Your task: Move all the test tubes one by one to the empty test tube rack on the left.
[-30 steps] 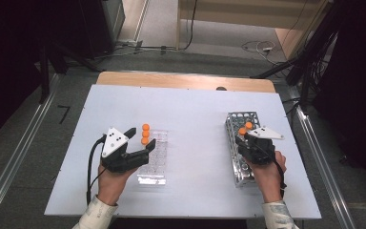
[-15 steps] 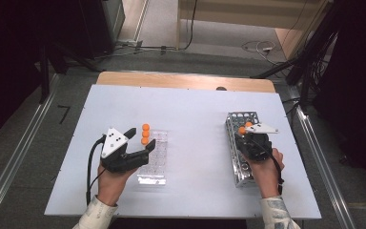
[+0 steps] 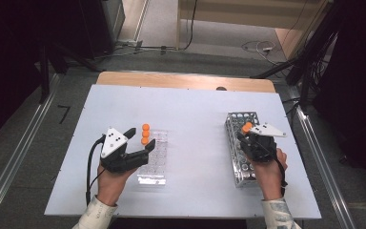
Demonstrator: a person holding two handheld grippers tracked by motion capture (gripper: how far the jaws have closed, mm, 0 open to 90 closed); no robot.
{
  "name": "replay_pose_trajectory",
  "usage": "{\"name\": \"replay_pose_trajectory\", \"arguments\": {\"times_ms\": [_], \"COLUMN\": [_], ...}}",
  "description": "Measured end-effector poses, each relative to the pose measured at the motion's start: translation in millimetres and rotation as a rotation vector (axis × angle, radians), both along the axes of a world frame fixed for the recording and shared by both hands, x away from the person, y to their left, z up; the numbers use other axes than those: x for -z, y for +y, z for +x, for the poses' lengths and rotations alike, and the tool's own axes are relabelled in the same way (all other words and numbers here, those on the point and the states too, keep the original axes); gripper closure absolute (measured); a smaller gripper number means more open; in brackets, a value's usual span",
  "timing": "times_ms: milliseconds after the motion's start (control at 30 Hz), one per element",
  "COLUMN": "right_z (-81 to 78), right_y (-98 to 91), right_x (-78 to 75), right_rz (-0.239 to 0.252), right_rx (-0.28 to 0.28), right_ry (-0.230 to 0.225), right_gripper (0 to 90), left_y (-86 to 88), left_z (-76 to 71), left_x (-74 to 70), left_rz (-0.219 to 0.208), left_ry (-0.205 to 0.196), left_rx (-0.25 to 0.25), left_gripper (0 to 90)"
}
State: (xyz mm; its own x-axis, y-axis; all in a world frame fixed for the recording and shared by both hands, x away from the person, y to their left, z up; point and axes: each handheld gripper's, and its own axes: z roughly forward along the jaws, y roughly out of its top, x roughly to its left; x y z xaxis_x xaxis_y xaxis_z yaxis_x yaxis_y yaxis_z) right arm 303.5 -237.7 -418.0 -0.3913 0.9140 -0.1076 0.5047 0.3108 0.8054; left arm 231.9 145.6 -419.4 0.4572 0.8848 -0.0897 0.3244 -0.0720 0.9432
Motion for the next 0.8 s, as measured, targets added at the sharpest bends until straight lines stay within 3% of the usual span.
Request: {"name": "replay_pose_trajectory", "arguments": {"times_ms": [500,667,800], "right_z": [-22.9,-31.4,-37.5], "right_y": [2.0,12.0,26.5], "right_x": [-27.9,-31.1,-23.8], "right_rz": [0.049,0.079,0.101], "right_rx": [-0.034,-0.098,-0.171], "right_ry": [-0.104,-0.122,-0.104], "right_gripper": [71.7,71.8,71.8], "left_y": [-0.8,-1.4,-2.5], "left_z": [-0.9,-1.3,-2.2], "left_x": [-0.6,-0.9,-1.7], "left_rz": [-0.002,-0.003,-0.006], "left_ry": [-0.005,-0.002,-0.003], "left_rx": [0.001,0.01,0.017], "left_gripper": [24.5,24.5,24.5]}}
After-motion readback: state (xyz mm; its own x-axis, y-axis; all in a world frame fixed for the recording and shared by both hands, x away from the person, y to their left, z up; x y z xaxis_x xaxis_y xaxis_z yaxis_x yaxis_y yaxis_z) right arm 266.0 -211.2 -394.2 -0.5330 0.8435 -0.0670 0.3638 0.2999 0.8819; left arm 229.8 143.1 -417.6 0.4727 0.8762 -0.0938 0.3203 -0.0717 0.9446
